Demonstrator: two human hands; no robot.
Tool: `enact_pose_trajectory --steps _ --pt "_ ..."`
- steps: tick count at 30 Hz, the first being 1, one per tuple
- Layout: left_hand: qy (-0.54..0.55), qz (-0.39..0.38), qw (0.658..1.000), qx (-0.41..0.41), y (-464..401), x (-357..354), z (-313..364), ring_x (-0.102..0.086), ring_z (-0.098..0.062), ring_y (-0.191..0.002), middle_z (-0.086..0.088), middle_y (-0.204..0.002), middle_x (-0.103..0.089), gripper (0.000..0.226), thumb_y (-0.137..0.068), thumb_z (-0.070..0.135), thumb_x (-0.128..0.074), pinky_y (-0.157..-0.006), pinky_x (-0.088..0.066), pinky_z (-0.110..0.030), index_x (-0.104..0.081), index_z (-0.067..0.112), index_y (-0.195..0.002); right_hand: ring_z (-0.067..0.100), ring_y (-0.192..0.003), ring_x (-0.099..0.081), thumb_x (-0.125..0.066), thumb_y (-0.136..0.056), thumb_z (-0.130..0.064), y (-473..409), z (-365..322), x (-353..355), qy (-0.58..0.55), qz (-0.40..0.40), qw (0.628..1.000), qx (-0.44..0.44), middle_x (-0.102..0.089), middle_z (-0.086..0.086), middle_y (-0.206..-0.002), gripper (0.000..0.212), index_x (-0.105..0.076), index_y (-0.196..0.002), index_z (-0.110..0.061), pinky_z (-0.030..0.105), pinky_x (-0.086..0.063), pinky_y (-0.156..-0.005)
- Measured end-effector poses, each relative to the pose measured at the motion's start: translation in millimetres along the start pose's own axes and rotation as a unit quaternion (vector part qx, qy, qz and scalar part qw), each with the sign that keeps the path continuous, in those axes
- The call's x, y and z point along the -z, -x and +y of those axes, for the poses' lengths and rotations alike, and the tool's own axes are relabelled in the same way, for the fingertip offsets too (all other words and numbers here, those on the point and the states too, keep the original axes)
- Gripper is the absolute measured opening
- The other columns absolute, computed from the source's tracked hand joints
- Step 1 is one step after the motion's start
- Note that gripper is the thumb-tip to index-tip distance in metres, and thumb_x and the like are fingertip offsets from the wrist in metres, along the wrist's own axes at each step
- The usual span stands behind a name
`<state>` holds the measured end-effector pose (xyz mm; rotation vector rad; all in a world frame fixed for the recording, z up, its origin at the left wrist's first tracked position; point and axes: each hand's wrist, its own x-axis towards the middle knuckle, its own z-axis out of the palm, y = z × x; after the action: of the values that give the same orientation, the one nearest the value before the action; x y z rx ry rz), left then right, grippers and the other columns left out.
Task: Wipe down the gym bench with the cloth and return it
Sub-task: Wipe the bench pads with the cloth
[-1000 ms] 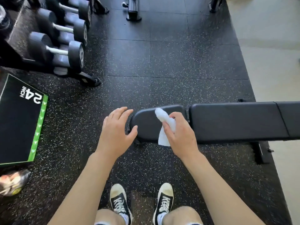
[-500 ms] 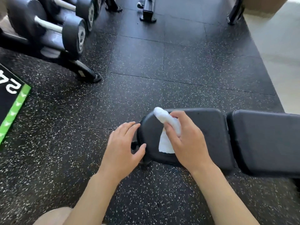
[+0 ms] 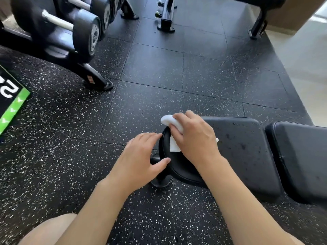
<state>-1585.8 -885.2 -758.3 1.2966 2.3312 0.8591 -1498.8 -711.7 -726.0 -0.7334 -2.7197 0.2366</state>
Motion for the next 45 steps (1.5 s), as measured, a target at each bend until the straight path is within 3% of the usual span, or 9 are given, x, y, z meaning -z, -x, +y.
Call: enact_pose_trajectory --steps 6,10,19,24,27,31,36,40,45 --pt "0.014 -0.002 1.000 -0.008 -6.8 14.7 -16.5 -0.039 -0.001 -0.142 0.020 -0.149 -0.052 0.075 -0.087 0.056 -0.075 -0.121 -0.035 -0.029 -0.049 0.031 -0.152 0.020 -0.071 -0.051 -0.058 -0.096 -0.037 51.4 -8.6 10.0 0.052 -0.002 0.997 0.064 -0.048 -0.004 -0.080 0.019 -0.063 -0.093 -0.019 0.030 -0.041 -0.058" --pt "0.021 0.005 0.999 -0.031 -15.6 14.7 -14.8 -0.043 -0.001 -0.139 0.021 -0.145 -0.055 0.073 -0.085 0.044 -0.082 -0.112 -0.030 -0.017 -0.052 0.032 -0.150 0.018 -0.070 -0.043 -0.053 -0.099 -0.034 98.0 -2.9 24.2 0.050 -0.004 0.993 0.107 -0.044 -0.005 -0.081 0.022 -0.068 -0.107 -0.021 0.034 -0.044 -0.058" --pt "0.049 -0.012 0.999 0.000 -22.0 11.4 -19.8 -0.049 -0.003 -0.134 0.022 -0.140 -0.058 0.070 -0.079 0.046 -0.087 -0.116 -0.040 -0.033 -0.061 0.030 -0.142 0.028 -0.084 -0.062 -0.064 -0.096 -0.038 -35.4 20.1 -17.0 0.068 0.024 0.997 0.000 -0.057 0.002 -0.085 0.024 -0.070 -0.087 -0.017 0.031 -0.035 -0.065" --pt "0.049 -0.021 0.999 0.004 -23.0 13.8 -18.1 -0.054 -0.003 -0.129 0.024 -0.134 -0.060 0.066 -0.078 0.043 -0.089 -0.112 -0.043 -0.031 -0.064 0.031 -0.137 0.026 -0.078 -0.058 -0.068 -0.093 -0.034 3.0 11.7 -5.0 0.044 0.031 0.998 0.029 -0.053 0.001 -0.083 0.019 -0.066 -0.087 -0.016 0.031 -0.039 -0.060" --pt "0.045 -0.015 0.999 -0.003 -21.6 12.4 -13.7 -0.055 -0.004 -0.129 0.021 -0.135 -0.062 0.060 -0.082 0.031 -0.087 -0.114 -0.043 -0.032 -0.064 0.026 -0.138 0.021 -0.071 -0.050 -0.061 -0.093 -0.032 66.3 -2.0 12.1 0.027 0.019 0.996 0.086 -0.049 -0.001 -0.080 0.015 -0.066 -0.094 -0.018 0.035 -0.046 -0.059" --pt "0.060 0.026 0.998 -0.022 -22.7 2.6 -4.8 -0.057 -0.003 -0.127 0.018 -0.136 -0.062 0.046 -0.093 0.021 -0.069 -0.111 -0.046 -0.033 -0.062 0.022 -0.138 0.017 -0.067 -0.043 -0.066 -0.094 -0.034 74.2 4.9 16.1 0.011 0.006 0.995 0.102 -0.042 -0.006 -0.076 0.014 -0.067 -0.088 -0.022 0.027 -0.033 -0.055" --pt "0.064 0.038 0.997 -0.025 -27.1 -9.3 9.1 -0.058 -0.006 -0.125 0.018 -0.136 -0.059 0.052 -0.091 0.035 -0.060 -0.110 -0.048 -0.037 -0.057 0.021 -0.142 0.024 -0.078 -0.057 -0.066 -0.093 -0.035 23.4 50.1 8.7 0.054 0.048 0.997 -0.038 -0.046 -0.004 -0.080 0.015 -0.070 -0.092 -0.021 0.031 -0.036 -0.060" --pt "0.051 0.044 0.997 -0.027 -29.3 -14.2 11.9 -0.056 -0.006 -0.129 0.017 -0.142 -0.055 0.052 -0.095 0.034 -0.059 -0.113 -0.046 -0.037 -0.056 0.022 -0.145 0.022 -0.081 -0.050 -0.060 -0.098 -0.035 7.1 70.6 10.9 0.064 0.052 0.989 -0.119 -0.042 -0.004 -0.085 0.019 -0.070 -0.100 -0.018 0.032 -0.030 -0.066" --pt "0.065 0.041 0.997 -0.032 -27.9 -13.9 4.1 -0.055 -0.002 -0.129 0.020 -0.142 -0.055 0.048 -0.101 0.031 -0.055 -0.111 -0.046 -0.034 -0.052 0.025 -0.148 0.026 -0.073 -0.060 -0.073 -0.084 -0.033 27.7 14.5 -1.7 0.074 0.068 0.995 -0.001 -0.058 0.002 -0.082 0.020 -0.068 -0.094 -0.017 0.034 -0.048 -0.057"
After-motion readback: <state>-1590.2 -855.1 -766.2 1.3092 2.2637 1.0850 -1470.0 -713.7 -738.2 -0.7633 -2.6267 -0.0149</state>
